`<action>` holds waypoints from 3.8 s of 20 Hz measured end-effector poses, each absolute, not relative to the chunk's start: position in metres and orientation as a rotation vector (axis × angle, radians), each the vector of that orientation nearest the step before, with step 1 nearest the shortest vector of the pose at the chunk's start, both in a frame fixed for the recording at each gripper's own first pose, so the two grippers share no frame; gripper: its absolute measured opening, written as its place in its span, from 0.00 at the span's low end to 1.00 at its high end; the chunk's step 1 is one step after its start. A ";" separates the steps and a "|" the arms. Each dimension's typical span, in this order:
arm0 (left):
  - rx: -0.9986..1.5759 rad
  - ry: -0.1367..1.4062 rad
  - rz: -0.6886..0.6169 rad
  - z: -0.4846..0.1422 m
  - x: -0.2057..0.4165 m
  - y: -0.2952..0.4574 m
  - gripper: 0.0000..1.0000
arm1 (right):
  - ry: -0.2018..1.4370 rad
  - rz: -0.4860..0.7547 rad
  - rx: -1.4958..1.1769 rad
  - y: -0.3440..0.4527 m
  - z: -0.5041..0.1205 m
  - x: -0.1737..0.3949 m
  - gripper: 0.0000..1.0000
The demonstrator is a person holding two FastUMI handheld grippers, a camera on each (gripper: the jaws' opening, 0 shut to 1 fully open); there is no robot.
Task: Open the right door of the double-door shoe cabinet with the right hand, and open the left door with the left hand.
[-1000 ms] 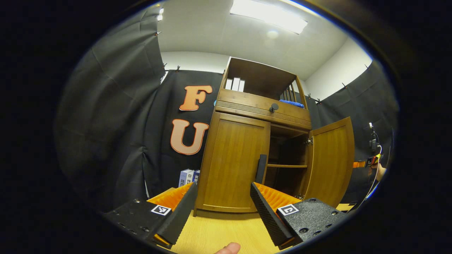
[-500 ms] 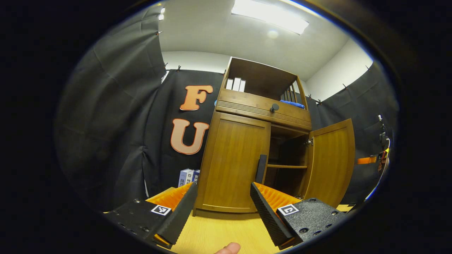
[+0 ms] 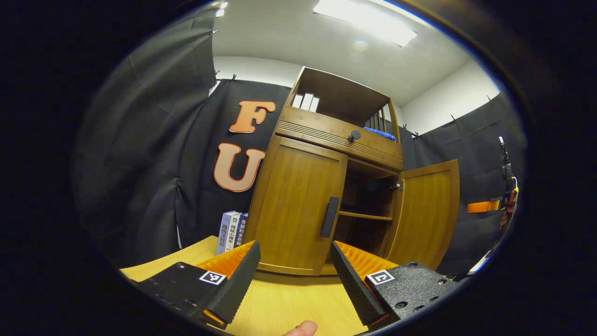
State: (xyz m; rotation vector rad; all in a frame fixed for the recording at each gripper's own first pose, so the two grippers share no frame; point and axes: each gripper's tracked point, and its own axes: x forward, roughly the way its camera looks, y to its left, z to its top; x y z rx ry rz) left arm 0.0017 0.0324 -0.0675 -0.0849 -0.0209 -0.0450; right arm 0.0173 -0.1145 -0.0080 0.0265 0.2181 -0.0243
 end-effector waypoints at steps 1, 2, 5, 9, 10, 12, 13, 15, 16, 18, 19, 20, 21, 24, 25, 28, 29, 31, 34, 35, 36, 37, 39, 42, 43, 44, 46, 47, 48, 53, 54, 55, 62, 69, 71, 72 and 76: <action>-0.080 -0.031 -0.037 -0.061 0.006 0.031 0.95 | 0.213 -0.017 0.033 -0.104 -0.008 0.019 0.08; -0.072 -0.038 -0.033 -0.054 0.012 0.029 0.94 | 0.205 -0.006 0.036 -0.093 -0.007 0.021 0.08; -0.070 -0.059 -0.048 -0.037 0.034 0.014 0.94 | 0.164 0.025 0.075 -0.068 -0.008 0.026 0.08; -0.048 -0.047 -0.089 -0.031 0.066 -0.014 0.94 | 0.125 0.006 0.077 -0.061 -0.011 0.038 0.13; -0.032 -0.028 -0.107 -0.035 0.074 -0.024 0.94 | 0.125 -0.005 0.061 -0.061 -0.013 0.040 0.26; -0.029 0.016 -0.161 -0.044 0.093 -0.049 0.97 | 0.128 -0.027 0.059 -0.060 -0.019 0.040 0.52; -0.032 0.038 -0.193 -0.048 0.104 -0.064 0.92 | 0.133 -0.033 0.064 -0.059 -0.020 0.037 0.64; -0.018 0.072 -0.229 -0.057 0.126 -0.083 0.94 | 0.118 -0.027 0.066 -0.055 -0.019 0.032 0.90; -0.005 0.079 -0.234 -0.060 0.139 -0.090 0.95 | 0.111 -0.023 0.064 -0.054 -0.020 0.030 0.90; 0.013 0.075 -0.227 -0.061 0.167 -0.098 0.94 | 0.115 -0.002 0.072 -0.050 -0.026 0.025 0.98; 0.023 0.065 -0.233 -0.060 0.181 -0.103 0.95 | 0.123 0.018 0.079 -0.047 -0.030 0.022 0.98; 0.041 0.056 -0.240 -0.060 0.195 -0.108 0.98 | 0.127 0.038 0.088 -0.044 -0.032 0.019 0.98; 0.065 0.049 -0.238 -0.061 0.208 -0.110 0.92 | 0.129 0.053 0.095 -0.043 -0.033 0.016 0.90; 0.086 0.062 -0.201 -0.076 0.243 -0.112 0.92 | 0.115 0.079 0.100 -0.045 -0.032 0.013 0.90; 0.088 0.084 -0.196 -0.084 0.253 -0.113 0.92 | 0.115 0.079 0.096 -0.048 -0.033 0.013 0.90; 0.084 0.093 -0.146 -0.101 0.284 -0.106 0.92 | 0.118 0.088 0.086 -0.051 -0.038 0.011 0.90; 0.082 0.089 -0.139 -0.103 0.291 -0.106 0.92 | 0.119 0.093 0.086 -0.052 -0.039 0.009 0.90; 0.100 0.091 -0.116 -0.108 0.305 -0.103 0.91 | 0.124 0.096 0.086 -0.054 -0.041 0.007 0.90; 0.110 0.100 -0.104 -0.111 0.312 -0.104 0.90 | 0.116 0.090 0.078 -0.057 -0.037 0.003 0.90; 0.106 0.102 -0.098 -0.112 0.313 -0.105 0.91 | 0.109 0.088 0.075 -0.057 -0.035 0.003 0.90; 0.103 0.102 -0.100 -0.112 0.314 -0.106 0.90 | 0.103 0.087 0.073 -0.057 -0.033 0.002 0.90; 0.103 0.100 -0.098 -0.113 0.315 -0.104 0.80 | 0.098 0.088 0.072 -0.056 -0.031 0.001 0.90; 0.114 0.131 -0.074 -0.118 0.313 -0.093 0.60 | 0.094 0.095 0.070 -0.052 -0.031 -0.002 0.90; 0.137 0.130 -0.087 -0.114 0.308 -0.095 0.29 | 0.104 0.096 0.063 -0.050 -0.033 -0.006 0.90; 0.134 0.138 -0.086 -0.115 0.305 -0.094 0.29 | 0.109 0.092 0.061 -0.051 -0.034 -0.007 0.98; 0.132 0.142 -0.083 -0.113 0.298 -0.093 0.29 | 0.112 0.086 0.060 -0.052 -0.034 -0.009 0.97; 0.142 0.163 -0.080 -0.109 0.280 -0.090 0.30 | 0.114 0.072 0.058 -0.055 -0.034 -0.010 0.97; 0.136 0.163 -0.082 -0.104 0.268 -0.088 0.29 | 0.114 0.064 0.056 -0.057 -0.033 -0.011 0.97; 0.124 0.166 -0.089 -0.099 0.256 -0.085 0.29 | 0.113 0.057 0.054 -0.058 -0.032 -0.013 0.97; 0.101 0.165 -0.112 -0.085 0.209 -0.065 0.29 | 0.109 0.022 0.053 -0.060 -0.031 -0.016 0.97; 0.103 0.167 -0.111 -0.081 0.201 -0.061 0.29 | 0.112 0.019 0.056 -0.058 -0.031 -0.017 0.97; 0.108 0.165 -0.113 -0.078 0.192 -0.055 0.29 | 0.115 0.017 0.056 -0.056 -0.031 -0.017 0.97; 0.106 0.118 -0.061 -0.045 0.121 0.028 0.27 | 0.110 0.044 0.040 -0.028 -0.027 -0.018 0.97; 0.152 0.079 0.036 -0.032 0.097 0.118 0.12 | 0.119 0.096 0.060 0.007 -0.033 -0.010 0.97; 0.137 0.065 0.026 -0.029 0.096 0.134 0.02 | 0.131 0.096 0.065 0.008 -0.039 -0.007 0.97; 0.127 0.060 0.005 -0.029 0.096 0.136 0.00 | 0.138 0.094 0.066 0.008 -0.041 -0.006 0.97; 0.130 0.029 -0.038 -0.026 0.099 0.140 0.10 | 0.180 0.096 0.092 0.006 -0.055 0.002 1.00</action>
